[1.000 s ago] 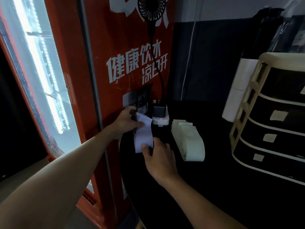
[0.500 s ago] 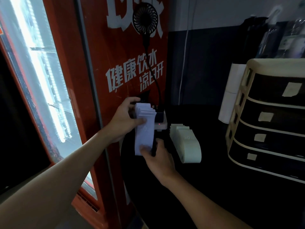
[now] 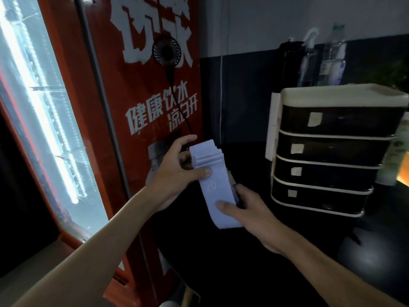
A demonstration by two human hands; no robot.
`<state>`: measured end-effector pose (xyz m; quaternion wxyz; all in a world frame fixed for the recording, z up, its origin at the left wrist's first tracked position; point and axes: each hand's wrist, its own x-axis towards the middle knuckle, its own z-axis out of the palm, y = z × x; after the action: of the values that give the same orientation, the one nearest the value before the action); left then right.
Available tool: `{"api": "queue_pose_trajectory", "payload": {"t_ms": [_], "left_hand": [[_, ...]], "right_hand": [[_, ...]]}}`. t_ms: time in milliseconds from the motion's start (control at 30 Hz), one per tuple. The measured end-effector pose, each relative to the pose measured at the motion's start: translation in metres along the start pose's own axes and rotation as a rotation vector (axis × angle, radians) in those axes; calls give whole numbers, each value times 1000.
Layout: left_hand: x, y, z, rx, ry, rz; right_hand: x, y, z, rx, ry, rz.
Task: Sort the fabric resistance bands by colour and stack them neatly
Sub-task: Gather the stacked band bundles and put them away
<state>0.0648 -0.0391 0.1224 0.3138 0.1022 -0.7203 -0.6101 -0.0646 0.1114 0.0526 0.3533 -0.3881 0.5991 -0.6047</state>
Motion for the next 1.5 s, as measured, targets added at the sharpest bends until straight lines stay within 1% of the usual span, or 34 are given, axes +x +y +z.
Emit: {"api": "queue_pose_trajectory", "payload": {"t_ms": [167, 333, 467, 633, 667, 733, 800, 867, 967, 1133, 1300, 1400, 1500], "left_hand": [[-21, -17, 55, -66, -157, -88], [-34, -49, 121, -97, -300, -148], [-40, -62, 155, 14, -388, -166], [-45, -83, 178, 143, -429, -68], [-46, -89, 178, 185, -435, -41], [-47, -96, 178, 244, -446, 0], [-47, -99, 177, 286, -463, 12], [-47, -97, 179, 323, -506, 5], [-49, -97, 181, 332, -548, 24], [-52, -97, 183, 364, -503, 66], [-52, -96, 179, 271, -457, -4], [-52, -97, 178, 272, -442, -26], [-53, -96, 179, 288, -436, -17]], "right_hand": [[-65, -19, -82, -398, -4, -81], [-125, -22, -139, -716, 29, -66], [-154, -17, -166, -915, 50, -46], [-165, 0, -182, -1038, 100, -35], [-167, 7, -182, -1037, 134, -31], [-172, 22, -181, -928, 236, -49], [-176, 36, -179, -776, 345, -57], [-178, 43, -174, -725, 402, -60], [-176, 45, -170, -716, 399, -79], [-179, 46, -173, -672, 385, -50], [-179, 48, -175, -604, 448, -96], [-179, 48, -173, -636, 441, -59], [-178, 49, -173, -636, 476, -43]]}}
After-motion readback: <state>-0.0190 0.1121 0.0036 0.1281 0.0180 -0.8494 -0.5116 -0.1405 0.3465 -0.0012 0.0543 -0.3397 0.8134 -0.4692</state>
